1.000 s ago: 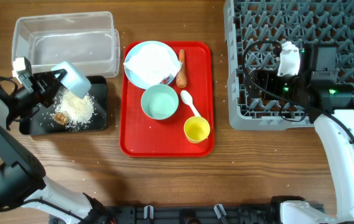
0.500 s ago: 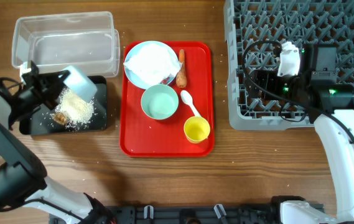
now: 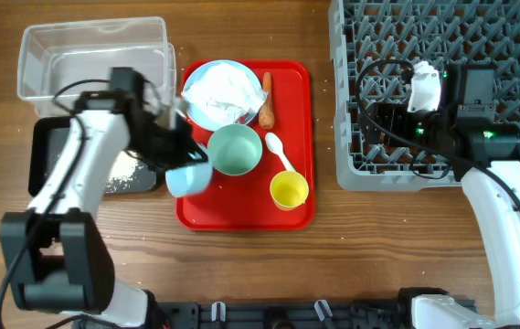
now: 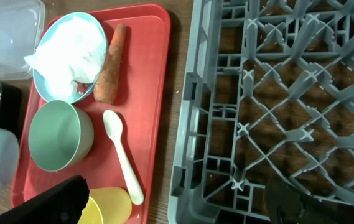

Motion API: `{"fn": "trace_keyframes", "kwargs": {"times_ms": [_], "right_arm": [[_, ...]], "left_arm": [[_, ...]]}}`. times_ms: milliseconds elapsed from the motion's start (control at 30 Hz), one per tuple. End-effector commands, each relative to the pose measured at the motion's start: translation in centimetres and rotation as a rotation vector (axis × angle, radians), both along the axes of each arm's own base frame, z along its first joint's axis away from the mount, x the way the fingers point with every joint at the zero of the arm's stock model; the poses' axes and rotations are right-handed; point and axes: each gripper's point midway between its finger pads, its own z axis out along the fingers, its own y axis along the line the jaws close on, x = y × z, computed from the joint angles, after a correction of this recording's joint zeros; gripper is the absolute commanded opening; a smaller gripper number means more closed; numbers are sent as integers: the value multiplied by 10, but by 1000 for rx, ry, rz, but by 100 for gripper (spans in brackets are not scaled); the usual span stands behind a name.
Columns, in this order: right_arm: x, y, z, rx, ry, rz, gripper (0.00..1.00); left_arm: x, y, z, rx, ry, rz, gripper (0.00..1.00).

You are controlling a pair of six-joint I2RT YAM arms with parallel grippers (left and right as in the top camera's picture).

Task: Sort waste into correct bins and load items into the dishwasher rack
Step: 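Set the empty light-blue bowl back on the red tray, then grasp the white tissue from the plate and drop it in the clear bin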

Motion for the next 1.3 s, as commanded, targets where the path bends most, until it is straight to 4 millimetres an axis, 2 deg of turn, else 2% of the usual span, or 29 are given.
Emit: {"fn": "trace_keyframes", "kwargs": {"times_ms": [0, 233, 300, 333, 400, 433, 500, 667, 733, 767, 800, 833, 967, 1000, 1033, 1133, 1200, 1267], "right_arm": [[4, 0, 2, -4, -1, -10, 93], [3, 0, 1, -4, 1, -10, 93], [3, 0, 1, -4, 2, -10, 93], [4, 0, 1, -4, 1, -10, 93], [4, 0, 2, -4, -3, -10, 93], [5, 0, 2, -4, -5, -10, 93], [5, 0, 2, -4, -6, -10, 93], [5, 0, 2, -4, -6, -10, 93], [6, 0, 3, -4, -10, -10, 93], [6, 0, 3, -4, -14, -10, 93], [7, 0, 4, 1, -15, -17, 93], [8, 0, 4, 8, -14, -28, 93], [10, 0, 6, 13, -26, -28, 93], [10, 1, 6, 13, -26, -28, 93], [10, 0, 6, 13, -23, -28, 93], [6, 0, 4, 12, -6, -28, 93], [6, 0, 3, 12, -1, -28, 93], [5, 0, 3, 12, 2, -29, 93]], "left_arm": [[-18, -14, -10, 167, -28, -154, 4], [-39, -23, -28, 437, -15, -216, 4], [-48, -29, -33, 453, -14, -254, 6], [-54, -34, -36, 456, -11, -278, 13], [-61, -42, -40, 460, -21, -319, 41], [-61, -45, -40, 462, -30, -329, 49], [-59, -52, -41, 460, -60, -343, 59], [-44, -58, -38, 443, -92, -265, 59], [-29, -61, -24, 427, -129, -235, 63], [-17, -63, -13, 414, -164, -218, 73], [-1, -64, 0, 411, -217, -194, 92], [18, -62, 13, 420, -279, -161, 99], [82, -58, 58, 391, -514, -85, 100], [107, -53, 70, 379, -587, -51, 100], [125, -46, 73, 387, -624, -34, 99], [168, -26, 63, 439, -635, -14, 99], [193, -24, 42, 463, -607, -48, 100], [203, -28, 21, 475, -573, -80, 100]]}}
